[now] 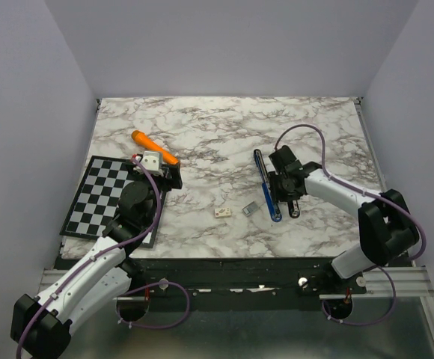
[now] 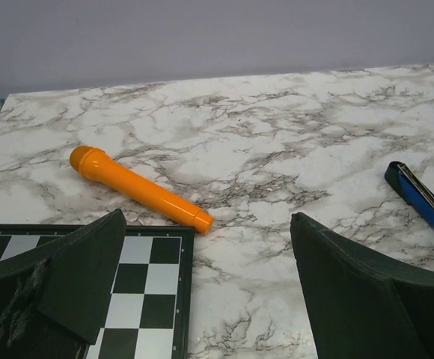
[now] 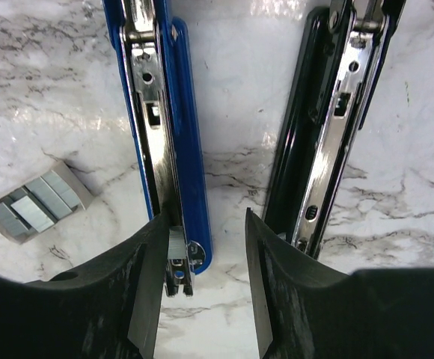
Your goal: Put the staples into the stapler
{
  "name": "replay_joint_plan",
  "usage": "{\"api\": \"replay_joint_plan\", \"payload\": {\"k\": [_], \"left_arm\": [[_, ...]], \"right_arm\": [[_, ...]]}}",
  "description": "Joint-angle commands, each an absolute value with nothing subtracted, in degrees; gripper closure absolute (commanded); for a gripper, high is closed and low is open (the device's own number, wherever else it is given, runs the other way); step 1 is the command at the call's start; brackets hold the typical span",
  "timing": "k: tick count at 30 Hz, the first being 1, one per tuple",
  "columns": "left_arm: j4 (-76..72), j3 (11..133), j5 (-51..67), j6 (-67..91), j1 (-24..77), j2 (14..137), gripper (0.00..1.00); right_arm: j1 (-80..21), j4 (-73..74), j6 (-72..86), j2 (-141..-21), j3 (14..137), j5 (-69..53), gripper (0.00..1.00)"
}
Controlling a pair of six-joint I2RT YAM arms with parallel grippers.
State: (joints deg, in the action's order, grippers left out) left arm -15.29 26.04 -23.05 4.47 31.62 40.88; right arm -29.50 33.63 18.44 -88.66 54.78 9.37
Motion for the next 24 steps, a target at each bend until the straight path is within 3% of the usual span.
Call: {"api": "replay_joint_plan", "payload": {"k": [1, 24], "left_arm": [[-16.35, 26.19, -22.06, 4.75, 31.38, 41.13, 0.01], [-16.35, 26.19, -21.71, 5.27, 31.38, 41.66, 0.01]], "right_arm": [[-29.36, 37.18, 19.69, -86.75, 52.03, 7.21, 0.47], [-29.36, 39.29, 22.32, -79.81, 51.06, 2.9, 0.47]]}}
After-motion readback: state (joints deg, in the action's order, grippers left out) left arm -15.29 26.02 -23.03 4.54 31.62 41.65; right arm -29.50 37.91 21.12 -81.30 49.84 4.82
